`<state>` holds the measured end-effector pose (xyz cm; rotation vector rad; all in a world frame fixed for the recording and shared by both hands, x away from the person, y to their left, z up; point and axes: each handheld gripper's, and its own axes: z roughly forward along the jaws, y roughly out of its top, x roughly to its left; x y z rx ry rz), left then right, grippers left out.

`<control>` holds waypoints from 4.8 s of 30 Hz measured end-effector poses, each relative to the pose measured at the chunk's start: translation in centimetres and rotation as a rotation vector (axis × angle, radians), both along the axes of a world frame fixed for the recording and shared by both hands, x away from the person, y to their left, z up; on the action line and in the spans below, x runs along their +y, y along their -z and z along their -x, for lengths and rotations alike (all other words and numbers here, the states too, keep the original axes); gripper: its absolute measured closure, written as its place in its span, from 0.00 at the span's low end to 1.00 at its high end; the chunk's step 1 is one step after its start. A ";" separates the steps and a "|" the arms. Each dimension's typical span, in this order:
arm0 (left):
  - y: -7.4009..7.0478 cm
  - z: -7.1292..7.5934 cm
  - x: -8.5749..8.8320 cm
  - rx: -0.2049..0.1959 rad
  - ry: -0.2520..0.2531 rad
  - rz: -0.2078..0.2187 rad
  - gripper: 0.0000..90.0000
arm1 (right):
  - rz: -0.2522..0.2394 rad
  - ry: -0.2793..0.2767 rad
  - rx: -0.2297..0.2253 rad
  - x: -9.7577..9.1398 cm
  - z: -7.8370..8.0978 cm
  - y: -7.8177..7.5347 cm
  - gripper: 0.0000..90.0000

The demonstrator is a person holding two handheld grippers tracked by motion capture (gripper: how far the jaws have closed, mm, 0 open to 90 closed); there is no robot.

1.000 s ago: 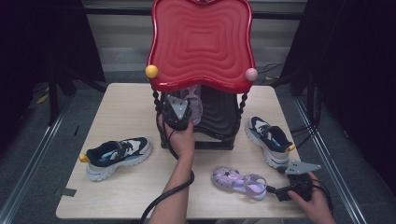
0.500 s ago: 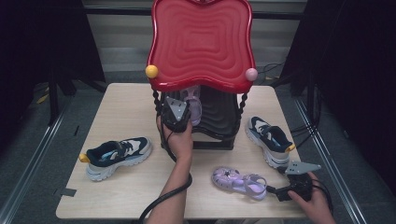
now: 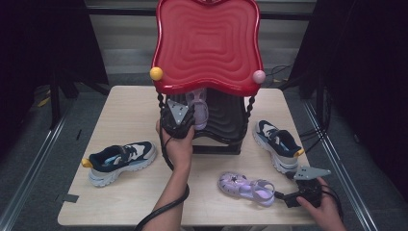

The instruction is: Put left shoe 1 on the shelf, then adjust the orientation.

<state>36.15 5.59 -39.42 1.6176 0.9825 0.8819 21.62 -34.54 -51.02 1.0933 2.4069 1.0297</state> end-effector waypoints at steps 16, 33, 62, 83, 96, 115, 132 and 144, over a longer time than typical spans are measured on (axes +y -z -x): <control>-0.8 1.9 1.8 0.117 0.129 0.007 0.59 | 0.000 0.000 0.000 0.0 0.0 0.0 0.10; -0.3 3.6 3.4 0.197 0.226 0.010 0.40 | 0.000 0.000 0.000 0.0 0.0 0.0 0.10; 5.8 5.9 6.4 0.366 0.370 -0.120 0.29 | -0.001 0.001 0.001 0.0 0.0 0.0 0.10; 10.6 6.7 8.4 0.480 0.441 -0.159 0.27 | 0.001 0.003 0.001 0.0 0.0 0.0 0.10; 11.3 6.9 8.6 0.484 0.449 -0.215 0.25 | -0.004 0.005 0.001 0.0 0.1 0.0 0.11; 11.4 7.0 8.2 0.487 0.469 -0.256 0.16 | -0.041 -0.013 0.010 -0.3 0.8 -2.6 0.18; 11.4 7.0 8.2 0.485 0.473 -0.256 0.16 | -0.172 -0.020 -0.027 -0.1 0.6 -4.6 0.21; 11.4 7.0 8.2 0.486 0.472 -0.256 0.16 | -0.258 -0.043 -0.061 0.5 0.3 -5.2 0.30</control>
